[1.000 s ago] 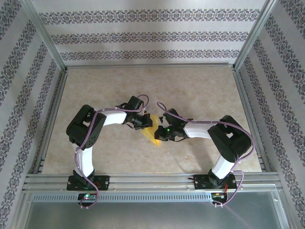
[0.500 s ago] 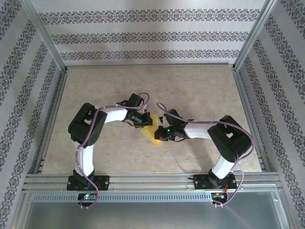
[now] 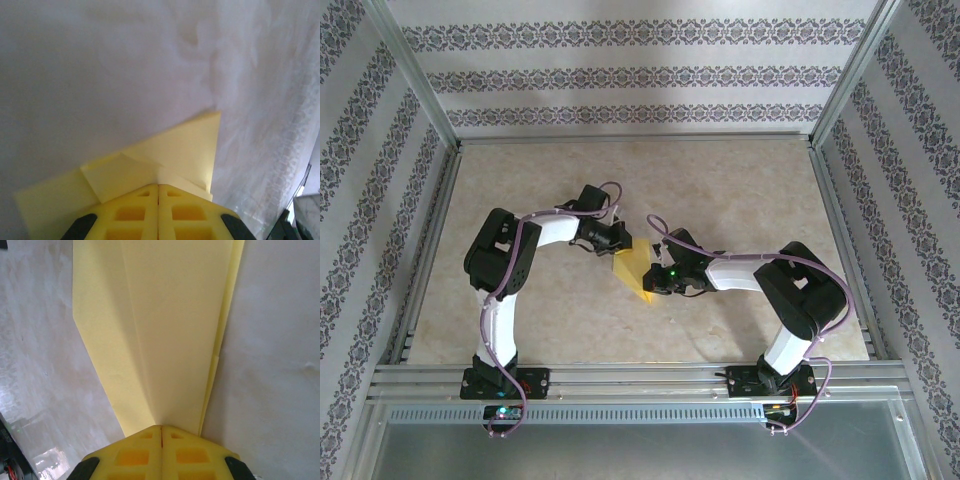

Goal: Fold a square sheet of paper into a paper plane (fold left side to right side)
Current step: Fourth fold the wing at the center of the table.

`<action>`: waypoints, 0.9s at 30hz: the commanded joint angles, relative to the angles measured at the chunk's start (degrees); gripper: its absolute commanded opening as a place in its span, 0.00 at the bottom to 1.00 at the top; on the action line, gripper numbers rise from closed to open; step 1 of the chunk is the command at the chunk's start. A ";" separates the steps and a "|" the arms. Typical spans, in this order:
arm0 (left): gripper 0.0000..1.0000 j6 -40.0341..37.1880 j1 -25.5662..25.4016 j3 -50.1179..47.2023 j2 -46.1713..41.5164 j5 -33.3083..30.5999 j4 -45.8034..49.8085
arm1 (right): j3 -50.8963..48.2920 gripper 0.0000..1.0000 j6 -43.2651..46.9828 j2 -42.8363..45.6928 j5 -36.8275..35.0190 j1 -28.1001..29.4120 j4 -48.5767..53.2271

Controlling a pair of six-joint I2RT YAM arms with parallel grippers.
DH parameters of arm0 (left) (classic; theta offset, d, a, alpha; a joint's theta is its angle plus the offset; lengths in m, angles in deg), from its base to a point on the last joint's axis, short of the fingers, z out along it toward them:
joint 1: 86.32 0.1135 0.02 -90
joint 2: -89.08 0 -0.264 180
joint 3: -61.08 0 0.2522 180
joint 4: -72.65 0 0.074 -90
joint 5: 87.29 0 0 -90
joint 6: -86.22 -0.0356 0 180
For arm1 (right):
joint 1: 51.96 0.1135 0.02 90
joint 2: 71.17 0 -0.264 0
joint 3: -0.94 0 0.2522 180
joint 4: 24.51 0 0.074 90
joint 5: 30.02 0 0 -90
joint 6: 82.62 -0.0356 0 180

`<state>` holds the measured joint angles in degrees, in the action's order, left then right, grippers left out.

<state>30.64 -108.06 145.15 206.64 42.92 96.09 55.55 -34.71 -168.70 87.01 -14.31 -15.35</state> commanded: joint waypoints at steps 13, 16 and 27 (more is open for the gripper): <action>0.04 -6.11 5.31 1.08 -7.76 -8.04 -1.38 | -4.28 0.00 1.05 -1.14 0.03 -0.09 7.84; 0.04 -5.63 4.97 -4.43 -14.98 -7.62 -2.81 | -3.52 0.00 2.96 -0.42 0.72 -1.33 8.87; 0.02 -1.62 -2.41 -18.70 -22.96 0.51 -10.80 | -2.17 0.00 9.43 -0.33 2.04 -5.22 13.26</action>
<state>27.36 -109.32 127.79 182.03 41.26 88.92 54.61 -28.54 -167.55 92.89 -18.84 -10.87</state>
